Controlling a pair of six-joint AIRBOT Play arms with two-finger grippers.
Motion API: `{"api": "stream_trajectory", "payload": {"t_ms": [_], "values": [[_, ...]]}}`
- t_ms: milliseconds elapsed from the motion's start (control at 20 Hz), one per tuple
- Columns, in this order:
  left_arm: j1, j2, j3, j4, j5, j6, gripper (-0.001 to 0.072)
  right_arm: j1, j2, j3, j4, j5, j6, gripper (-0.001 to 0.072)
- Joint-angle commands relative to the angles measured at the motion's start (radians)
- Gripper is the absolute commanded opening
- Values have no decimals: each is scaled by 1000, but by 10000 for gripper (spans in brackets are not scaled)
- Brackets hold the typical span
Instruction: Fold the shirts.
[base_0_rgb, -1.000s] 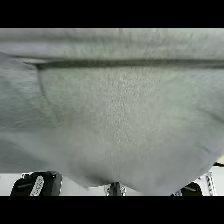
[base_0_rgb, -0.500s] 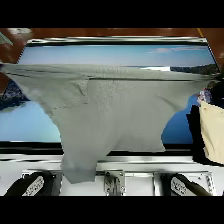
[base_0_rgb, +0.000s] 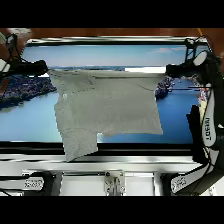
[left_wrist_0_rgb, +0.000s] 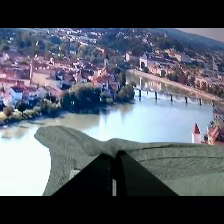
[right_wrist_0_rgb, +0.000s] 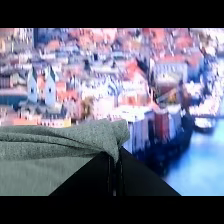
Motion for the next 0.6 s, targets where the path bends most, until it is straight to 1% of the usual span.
{"api": "stream_trajectory", "payload": {"t_ms": [0, 100, 150, 250, 400, 450, 500, 550], "values": [[-20, -125, -1, -10, 220, -1, 37, 69, -121, 1, 11, -382, 0, 63], [-29, -171, -1, -10, 255, 0, 37, 93, -157, 1, 10, -499, 0, 63], [-32, -195, -1, -11, 260, 0, 37, 98, -170, 1, 11, -523, 0, 63], [-42, -232, -1, -13, 249, -1, 37, 100, -187, 1, 10, -509, 0, 62], [-45, -241, -1, -12, 205, 6, 37, 92, -179, 1, -8, -358, 0, 63], [-43, -234, 5, -11, 172, 38, 37, 86, -167, 1, -15, -293, 0, 62], [-39, -226, 17, -11, 113, 70, 37, 77, -152, 1, -19, -212, 0, 62], [-33, -222, 33, -2, 39, 71, 37, 67, -138, 1, -21, -124, 0, 62]]}}
